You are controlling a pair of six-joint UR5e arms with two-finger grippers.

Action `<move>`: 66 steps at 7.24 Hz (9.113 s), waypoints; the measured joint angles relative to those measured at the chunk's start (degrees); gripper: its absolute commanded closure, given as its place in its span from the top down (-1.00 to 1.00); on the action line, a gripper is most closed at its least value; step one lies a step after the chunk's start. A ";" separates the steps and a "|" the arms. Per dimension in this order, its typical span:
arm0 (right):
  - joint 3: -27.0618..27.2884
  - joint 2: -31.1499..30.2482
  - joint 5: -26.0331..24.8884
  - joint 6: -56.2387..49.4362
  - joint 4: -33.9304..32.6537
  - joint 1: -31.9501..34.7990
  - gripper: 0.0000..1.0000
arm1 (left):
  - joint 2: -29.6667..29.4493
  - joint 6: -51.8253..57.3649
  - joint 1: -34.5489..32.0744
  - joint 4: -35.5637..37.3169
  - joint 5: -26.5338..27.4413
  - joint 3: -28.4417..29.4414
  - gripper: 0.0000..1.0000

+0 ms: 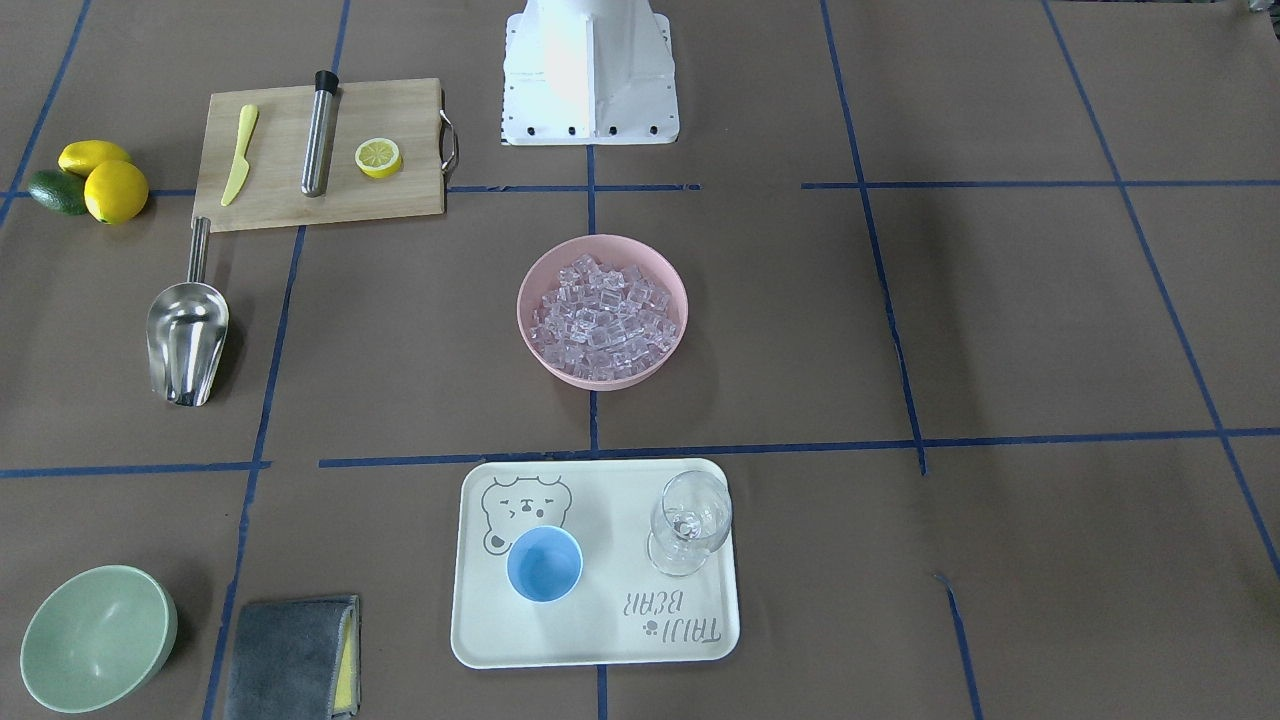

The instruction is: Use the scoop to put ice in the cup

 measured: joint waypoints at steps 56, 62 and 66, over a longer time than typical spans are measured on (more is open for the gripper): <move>27.82 12.44 -24.47 23.58 0.20 -36.04 -1.00 | -24.34 19.51 40.49 -45.52 -9.84 5.41 1.00; 28.71 24.99 -35.05 -4.88 -26.36 -44.85 -1.00 | -24.42 19.71 41.05 -45.74 -9.58 5.63 1.00; 28.85 30.97 -36.33 -14.62 -35.90 -48.15 -1.00 | -25.38 16.12 43.82 -46.10 -2.12 6.01 1.00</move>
